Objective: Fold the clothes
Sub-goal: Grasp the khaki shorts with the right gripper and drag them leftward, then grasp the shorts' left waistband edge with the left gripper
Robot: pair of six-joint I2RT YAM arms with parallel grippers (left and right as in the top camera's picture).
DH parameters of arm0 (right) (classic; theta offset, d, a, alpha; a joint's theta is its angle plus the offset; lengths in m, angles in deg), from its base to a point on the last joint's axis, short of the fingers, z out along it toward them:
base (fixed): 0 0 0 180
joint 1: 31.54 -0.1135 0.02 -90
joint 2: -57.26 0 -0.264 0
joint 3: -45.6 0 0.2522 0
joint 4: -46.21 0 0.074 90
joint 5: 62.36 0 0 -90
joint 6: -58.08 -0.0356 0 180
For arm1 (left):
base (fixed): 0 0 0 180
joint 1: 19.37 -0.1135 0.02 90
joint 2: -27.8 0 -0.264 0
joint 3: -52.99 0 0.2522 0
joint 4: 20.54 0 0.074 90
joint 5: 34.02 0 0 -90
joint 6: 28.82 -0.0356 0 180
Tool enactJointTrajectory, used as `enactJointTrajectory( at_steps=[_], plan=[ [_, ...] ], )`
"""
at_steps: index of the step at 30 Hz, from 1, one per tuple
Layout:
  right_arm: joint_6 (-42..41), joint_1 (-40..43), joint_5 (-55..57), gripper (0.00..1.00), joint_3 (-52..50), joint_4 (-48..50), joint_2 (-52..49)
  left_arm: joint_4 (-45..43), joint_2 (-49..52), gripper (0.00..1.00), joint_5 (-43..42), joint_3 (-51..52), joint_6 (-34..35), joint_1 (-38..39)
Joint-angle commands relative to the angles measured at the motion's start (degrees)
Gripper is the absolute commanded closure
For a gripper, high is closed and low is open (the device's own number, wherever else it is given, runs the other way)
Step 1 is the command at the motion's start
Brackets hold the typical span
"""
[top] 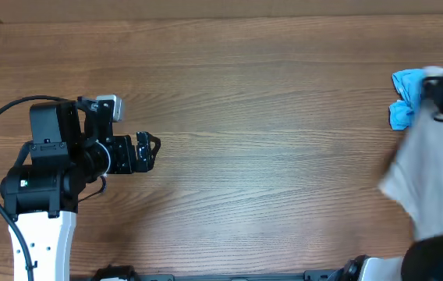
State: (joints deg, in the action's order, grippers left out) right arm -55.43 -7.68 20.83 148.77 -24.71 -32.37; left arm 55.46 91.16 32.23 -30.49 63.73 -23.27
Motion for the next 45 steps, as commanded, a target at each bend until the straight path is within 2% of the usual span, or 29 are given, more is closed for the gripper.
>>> enactJointTrajectory(
  at_steps=[1, 3, 9, 14, 18, 19, 20, 21, 23, 25, 29, 31, 34, 39, 45],
  plan=[
    [2.01, -11.91, -5.51, 0.96, 0.94, -0.37, 1.11, -2.16, 0.0, 0.0, 0.37, -1.2, -1.44, -0.22],
    [2.75, -22.01, -5.29, 0.96, 0.66, -0.24, -0.17, -2.95, 0.0, 0.0, 0.37, -2.6, -1.29, -0.22],
    [3.37, -38.6, -5.35, 0.96, 0.66, 3.52, -3.32, -1.51, -0.07, 0.0, 3.87, -8.35, -1.31, -0.22],
    [13.57, -52.92, -7.45, 0.96, 0.66, 6.82, -4.0, 1.01, -0.07, 0.0, 12.48, -12.66, -1.33, -0.22],
    [19.98, -62.62, -7.48, 0.96, 0.66, 6.01, -4.07, 1.27, -0.02, 0.0, 14.62, -12.79, -1.33, -0.22],
    [24.9, -66.62, -7.48, 0.95, 0.66, 4.59, -4.07, 1.2, -0.02, 0.0, 15.41, -12.81, -1.42, -0.22],
    [27.32, -68.37, -7.45, 0.87, 0.66, 3.82, -4.07, 1.18, -0.02, 0.0, 15.41, -12.79, -2.14, -0.22],
    [29.7, -70.36, -7.13, 0.66, 0.66, 2.99, -4.07, 1.18, -0.02, 0.0, 15.41, -12.79, -2.86, -0.22],
    [29.92, -72.61, -4.13, 0.51, 0.66, 2.89, -4.04, 1.22, 0.2, 0.0, 15.39, -12.79, -3.28, -0.22],
    [27.96, -73.02, 0.2, 0.47, 0.68, 3.15, -4.02, 1.49, 0.92, 0.0, 15.39, -12.79, -3.87, -0.22],
    [12.87, -70.18, 15.76, 0.27, 0.68, 2.4, -3.52, 3.13, 5.55, 0.0, 13.57, -12.74, -3.87, -0.2],
    [7.54, -67.84, 18.73, 0.24, 0.7, 1.14, -3.17, 3.52, 8.26, 0.0, 10.54, -12.66, -3.96, -0.15],
    [-2.67, -60.48, 18.93, 0.17, 0.68, -2.84, -3.06, 3.43, 15.15, 0.0, 5.07, -12.61, -7.93, 1.42],
    [-3.98, -49.4, 12.31, 0.15, 0.68, -6.91, -3.06, 2.34, 30.12, 0.0, 4.22, -12.61, -13.14, 8.07],
    [-3.93, -41.62, 10.51, 0.13, 0.68, -11.17, -3.06, -3.93, 46.84, 0.0, 4.22, -12.61, -13.53, 13.53]
  ],
)
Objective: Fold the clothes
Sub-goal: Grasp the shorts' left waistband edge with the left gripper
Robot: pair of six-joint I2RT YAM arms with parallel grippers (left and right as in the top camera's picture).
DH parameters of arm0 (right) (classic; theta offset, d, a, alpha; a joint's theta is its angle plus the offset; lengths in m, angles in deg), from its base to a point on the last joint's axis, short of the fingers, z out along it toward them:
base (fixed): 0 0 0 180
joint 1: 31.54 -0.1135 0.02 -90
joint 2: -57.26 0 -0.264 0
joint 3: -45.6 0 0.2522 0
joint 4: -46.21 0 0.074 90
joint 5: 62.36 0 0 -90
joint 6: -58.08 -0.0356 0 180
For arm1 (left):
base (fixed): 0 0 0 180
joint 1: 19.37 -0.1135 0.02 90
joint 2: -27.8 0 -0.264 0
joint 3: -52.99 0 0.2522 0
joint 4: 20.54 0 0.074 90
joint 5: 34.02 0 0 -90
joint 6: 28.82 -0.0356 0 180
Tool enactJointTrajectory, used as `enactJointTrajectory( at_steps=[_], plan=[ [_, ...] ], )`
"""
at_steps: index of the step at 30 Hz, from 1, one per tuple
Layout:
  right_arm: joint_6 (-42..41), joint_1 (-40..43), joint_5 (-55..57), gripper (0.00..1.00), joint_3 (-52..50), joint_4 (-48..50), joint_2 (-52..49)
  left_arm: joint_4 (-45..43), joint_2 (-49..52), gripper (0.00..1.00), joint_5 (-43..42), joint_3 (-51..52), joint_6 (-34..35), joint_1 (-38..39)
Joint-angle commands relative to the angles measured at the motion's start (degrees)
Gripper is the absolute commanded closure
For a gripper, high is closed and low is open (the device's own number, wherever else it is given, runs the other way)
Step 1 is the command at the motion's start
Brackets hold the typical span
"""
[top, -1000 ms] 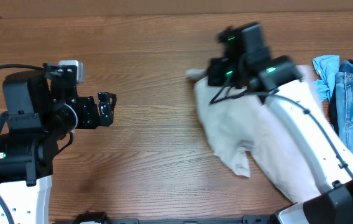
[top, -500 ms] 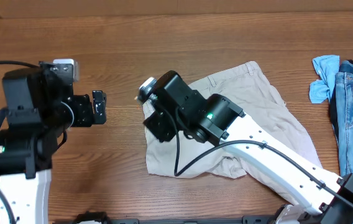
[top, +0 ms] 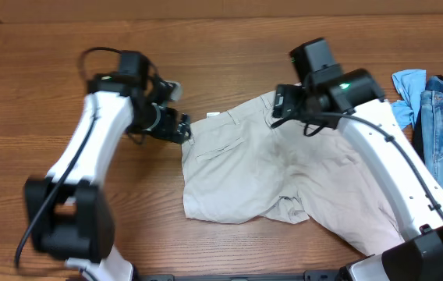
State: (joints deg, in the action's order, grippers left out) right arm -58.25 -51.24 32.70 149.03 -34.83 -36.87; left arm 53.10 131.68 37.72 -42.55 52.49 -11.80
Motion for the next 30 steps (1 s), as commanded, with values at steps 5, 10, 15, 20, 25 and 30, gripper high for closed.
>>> enactJointTrajectory(
  at_steps=[5, 10, 15, 20, 25, 30],
  plan=[
    [-1.11, 4.7, -1.33, 0.13, 0.42, -3.8, 1.44, -8.72, 15.72, 0.11, -0.61, -0.55, -2.91, 3.5],
    [-0.9, 4.9, -1.27, 0.13, 0.42, -5.07, 1.44, -13.27, 19.08, 0.58, -0.61, -0.55, -2.89, 3.61],
    [-0.9, 4.9, -1.07, 0.13, 0.42, -5.2, 1.44, -12.7, 18.75, 0.96, 11.61, -0.59, 11.32, 0.9],
    [-0.87, 4.9, -0.68, 0.14, 0.39, -5.75, 1.42, -6.4, 15.39, 0.96, 18.25, -0.59, 24.59, -13.4],
    [-0.87, 4.9, -0.72, 0.14, 0.35, -5.7, 0.37, -2.45, 12.37, 0.96, 17.31, -0.59, 26.43, -27.78],
    [3.5, 4.9, -4.28, 0.14, -0.61, -4.94, -3.87, 0.0, 12.02, 0.96, 17.14, -0.59, 23.23, -34.16]
  ],
)
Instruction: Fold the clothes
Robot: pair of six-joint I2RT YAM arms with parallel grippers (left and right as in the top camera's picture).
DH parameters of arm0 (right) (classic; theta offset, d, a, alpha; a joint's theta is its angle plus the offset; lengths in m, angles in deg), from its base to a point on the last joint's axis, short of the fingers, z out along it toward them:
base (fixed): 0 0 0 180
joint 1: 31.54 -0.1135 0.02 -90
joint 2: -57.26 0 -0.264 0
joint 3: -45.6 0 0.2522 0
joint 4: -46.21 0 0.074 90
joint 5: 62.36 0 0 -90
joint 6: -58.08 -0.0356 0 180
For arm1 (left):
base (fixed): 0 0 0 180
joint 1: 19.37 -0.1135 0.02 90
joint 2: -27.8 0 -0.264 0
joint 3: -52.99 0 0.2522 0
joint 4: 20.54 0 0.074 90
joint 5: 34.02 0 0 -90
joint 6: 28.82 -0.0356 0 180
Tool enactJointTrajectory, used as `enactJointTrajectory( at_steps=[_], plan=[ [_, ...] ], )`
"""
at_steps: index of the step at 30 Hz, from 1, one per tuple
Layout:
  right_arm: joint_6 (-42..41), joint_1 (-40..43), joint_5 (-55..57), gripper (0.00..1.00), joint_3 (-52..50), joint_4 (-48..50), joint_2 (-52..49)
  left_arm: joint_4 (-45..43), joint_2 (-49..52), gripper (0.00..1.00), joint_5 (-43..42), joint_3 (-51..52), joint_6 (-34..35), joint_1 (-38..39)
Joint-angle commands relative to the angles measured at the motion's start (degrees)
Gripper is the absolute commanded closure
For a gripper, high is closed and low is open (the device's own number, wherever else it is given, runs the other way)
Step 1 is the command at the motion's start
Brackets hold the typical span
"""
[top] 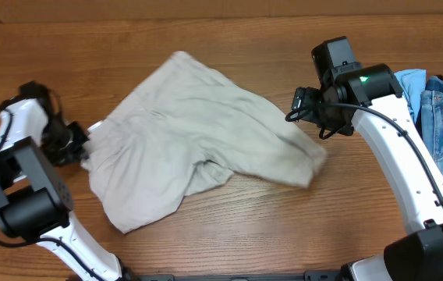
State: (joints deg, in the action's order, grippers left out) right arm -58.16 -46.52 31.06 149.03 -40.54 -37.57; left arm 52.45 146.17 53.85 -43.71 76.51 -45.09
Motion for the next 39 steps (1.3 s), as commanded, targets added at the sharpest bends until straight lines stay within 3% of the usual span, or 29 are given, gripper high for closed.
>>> enactJointTrajectory(
  at_steps=[1, 7, 13, 16, 19, 23, 25, 27, 28, 31, 32, 39],
  plan=[
    [4.2, 0.17, -3.1, 0.13, -1.2, 1.16, -4.76, 0.76, -2.47, 0.96, 1.01, 0.57, -1.05, -1.03],
    [3.28, 2.58, -2.03, 0.14, -4.61, 6.93, -12.9, 0.76, -2.56, 0.92, 0.04, 0.57, -2.54, 0.68],
    [1.16, 9.29, -5.95, 0.36, -4.98, 8.92, -20.76, 1.46, -2.56, 0.89, 0.02, 0.57, -3.61, 1.01],
    [3.56, 9.57, -10.93, 0.5, -4.98, 9.94, -21.99, 1.6, -2.56, 0.88, 0.22, 0.57, -3.82, 1.01],
    [3.52, 9.44, -11.04, 0.57, -4.98, 10.71, -21.99, 1.6, -2.56, 0.89, 0.46, 0.57, -4.63, 1.01],
    [3.5, 9.49, -11.23, 0.5, -5.14, 10.49, -22.01, 1.84, -2.56, 0.89, 1.2, 0.57, -4.9, 1.01],
    [1.95, 9.49, -11.3, 0.28, -6.16, 10.78, -22.01, 1.95, -2.56, 0.89, 1.25, 0.57, -5.07, 0.98],
    [1.11, 9.49, -11.58, 0.29, -8.24, 12.59, -22.01, 2.1, -2.56, 0.89, 1.27, 0.57, -5.07, 0.98],
    [1.14, 9.49, -11.72, 0.38, -9.07, 13.73, -21.99, 2.08, -2.56, 0.88, 1.25, 0.57, -5.07, 0.98],
    [2.19, 9.49, -13.27, 0.87, -9.44, 15.56, -21.94, 2.05, -2.56, 0.89, 1.27, 0.57, -5.07, 0.98],
    [3.63, 9.49, -14.4, 0.96, -9.22, 16.02, -21.81, 2.08, -2.56, 0.9, 1.29, 0.57, -5.09, 0.98],
    [7.45, 12.17, -13.64, 0.96, -3.3, 15.78, -18.8, 2.08, -2.56, 0.96, 3.61, 0.57, -5.05, 0.87]
  ],
)
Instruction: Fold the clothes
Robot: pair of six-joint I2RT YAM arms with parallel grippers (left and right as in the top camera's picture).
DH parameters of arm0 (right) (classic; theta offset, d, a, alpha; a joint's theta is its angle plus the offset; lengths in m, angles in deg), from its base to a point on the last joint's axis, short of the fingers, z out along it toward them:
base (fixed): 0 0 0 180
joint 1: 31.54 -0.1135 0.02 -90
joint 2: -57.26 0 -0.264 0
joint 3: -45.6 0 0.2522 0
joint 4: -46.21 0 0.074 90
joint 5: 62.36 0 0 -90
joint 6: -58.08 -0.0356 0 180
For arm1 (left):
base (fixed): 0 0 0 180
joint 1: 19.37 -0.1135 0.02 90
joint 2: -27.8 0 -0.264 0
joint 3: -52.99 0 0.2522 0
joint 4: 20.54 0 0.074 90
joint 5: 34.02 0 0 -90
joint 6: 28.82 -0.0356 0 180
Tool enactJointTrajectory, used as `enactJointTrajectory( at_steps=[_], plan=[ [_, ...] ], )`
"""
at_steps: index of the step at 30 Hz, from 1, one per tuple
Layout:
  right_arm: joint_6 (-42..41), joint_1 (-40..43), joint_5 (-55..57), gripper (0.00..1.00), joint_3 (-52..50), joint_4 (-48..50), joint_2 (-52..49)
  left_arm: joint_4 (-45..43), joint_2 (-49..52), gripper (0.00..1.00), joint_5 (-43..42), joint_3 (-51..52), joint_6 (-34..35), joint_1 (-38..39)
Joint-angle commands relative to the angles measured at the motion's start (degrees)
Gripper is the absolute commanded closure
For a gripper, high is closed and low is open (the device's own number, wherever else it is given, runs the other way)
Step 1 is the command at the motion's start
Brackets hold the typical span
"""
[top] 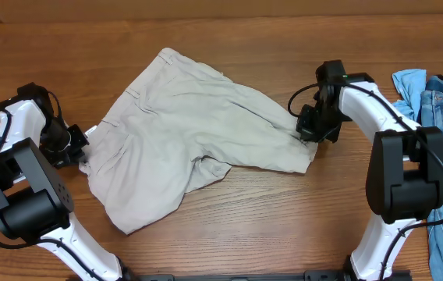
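A pair of beige trousers (198,136) lies crumpled and spread slantwise across the middle of the table, with the waistband to the left and one leg running right. My left gripper (82,150) sits at the waistband's left edge and is shut on the cloth there. My right gripper (305,131) is low at the right end of the leg. The cloth's upper edge runs straight to it, and it looks shut on the hem. A fold of the other leg bunches under the middle.
A pile of blue jeans and a light-blue garment (409,82) lies at the table's right edge, just beyond my right arm. The wooden table (229,226) shows bare in front of the trousers.
My right gripper has moved down and a little right, to the leg's end. The trousers' right part has settled flatter and stretched rightward. My left gripper has stayed at the waistband.
First the table was bare, my left gripper was idle at the left and pale cloth was coming in from the right. Then the trousers lay in the middle with both grippers at their top edge. Later they were spread leftward, and now they lie stretched between both grippers.
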State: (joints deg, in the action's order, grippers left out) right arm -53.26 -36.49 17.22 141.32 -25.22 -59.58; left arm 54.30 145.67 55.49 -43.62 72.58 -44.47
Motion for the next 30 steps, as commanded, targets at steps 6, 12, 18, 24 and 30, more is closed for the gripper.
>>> enactJointTrajectory(
  at_steps=[6, 12, 18, 24, 30],
  plan=[
    [1.64, 10.8, 0.66, 0.96, 9.7, 7.85, 3.48, 0.46, -2.05, 0.96, 2.21, 0.48, -1.09, 0.26],
    [9.16, 14.43, -12.31, 0.48, 9.68, 20.57, 3.48, 0.59, -2.05, 0.95, 0.57, 0.48, -1.14, 0.28],
    [9.16, 14.45, -12.68, 0.1, 9.79, 8.46, 3.98, 0.59, -2.05, 0.83, 0.44, 0.48, -3.06, 0.28],
    [14.6, 9.33, -23.65, 0.17, 9.7, -11.17, 4.55, -0.26, -2.05, 0.81, -2.54, 0.48, -3.76, 0.28],
    [11.63, -7.15, -19.65, 0.21, 6.73, -13.68, 4.52, -0.24, -2.05, 0.82, -2.58, 0.48, -3.72, 0.28]
  ],
)
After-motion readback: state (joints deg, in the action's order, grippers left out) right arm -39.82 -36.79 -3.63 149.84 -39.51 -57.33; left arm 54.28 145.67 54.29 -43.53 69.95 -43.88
